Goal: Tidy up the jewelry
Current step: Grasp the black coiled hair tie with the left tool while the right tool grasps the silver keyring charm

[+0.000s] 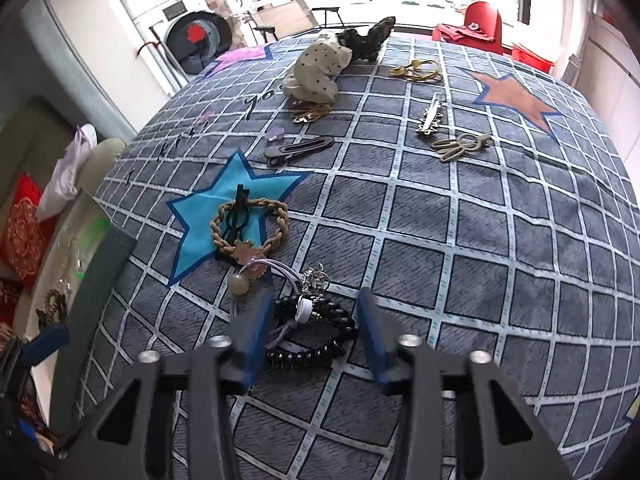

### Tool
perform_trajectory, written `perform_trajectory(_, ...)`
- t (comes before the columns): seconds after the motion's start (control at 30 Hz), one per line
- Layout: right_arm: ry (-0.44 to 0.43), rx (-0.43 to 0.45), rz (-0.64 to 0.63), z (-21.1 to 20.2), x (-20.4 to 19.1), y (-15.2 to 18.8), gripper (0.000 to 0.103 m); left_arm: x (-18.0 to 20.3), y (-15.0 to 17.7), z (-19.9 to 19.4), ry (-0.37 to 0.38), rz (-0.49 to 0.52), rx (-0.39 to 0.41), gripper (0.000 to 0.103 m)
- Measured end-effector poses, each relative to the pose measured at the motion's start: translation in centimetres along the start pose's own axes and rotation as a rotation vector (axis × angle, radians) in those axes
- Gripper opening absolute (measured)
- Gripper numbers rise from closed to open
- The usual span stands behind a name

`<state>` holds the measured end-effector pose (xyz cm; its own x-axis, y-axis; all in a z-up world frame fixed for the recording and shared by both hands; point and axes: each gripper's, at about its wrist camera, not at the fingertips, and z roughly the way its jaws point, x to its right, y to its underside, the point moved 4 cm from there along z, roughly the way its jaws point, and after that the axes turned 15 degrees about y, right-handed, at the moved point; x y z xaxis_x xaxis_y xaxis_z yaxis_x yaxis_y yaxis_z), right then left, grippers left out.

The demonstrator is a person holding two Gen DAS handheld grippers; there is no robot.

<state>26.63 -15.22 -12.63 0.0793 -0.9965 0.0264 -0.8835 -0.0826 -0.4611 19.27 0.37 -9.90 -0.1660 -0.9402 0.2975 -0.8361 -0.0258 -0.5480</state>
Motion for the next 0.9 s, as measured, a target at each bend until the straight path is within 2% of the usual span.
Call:
perform_trajectory(0.13, 0.005, 0.003, -0.002, -0.2, 0.6, 0.4, 0.014, 0.4, -0.9, 0.9, 0.023, -0.007, 0.009, 0.098)
perform_trajectory(0.17, 0.008, 0.005, 0.001, -0.2, 0.9, 0.6, 0.014, 0.6, -1.2, 1.3, 0.031, -0.001, 0.008, 0.090)
perform_trajectory(0.2, 0.010, 0.007, 0.006, -0.3, 1.3, 0.9, 0.013, 0.8, -1.5, 1.8, 0.034, 0.004, -0.001, 0.086)
perform_trajectory(0.27, 0.009, 0.006, 0.024, -0.4, 2.0, 1.2, 0.013, 0.9, -1.9, 2.7, 0.045, 0.004, -0.011, 0.086)
perform_trajectory(0.37, -0.002, 0.005, 0.055, -0.4, 3.2, 1.6, 0.013, 1.1, -2.5, 4.2, 0.067, -0.009, -0.034, 0.081)
perform_trajectory(0.47, -0.011, 0.006, 0.070, -0.6, 3.9, 2.0, 0.013, 1.4, -2.9, 5.2, 0.095, -0.024, -0.049, 0.081)
perform_trajectory(0.77, -0.090, 0.003, 0.150, -1.8, 5.9, 3.3, 0.013, 4.5, -2.8, 6.3, 0.173, 0.030, -0.080, 0.081)
perform_trajectory(0.9, -0.085, 0.000, 0.177, -2.2, 6.9, 4.3, 0.013, 6.0, -2.6, 7.4, 0.201, 0.039, -0.108, 0.080)
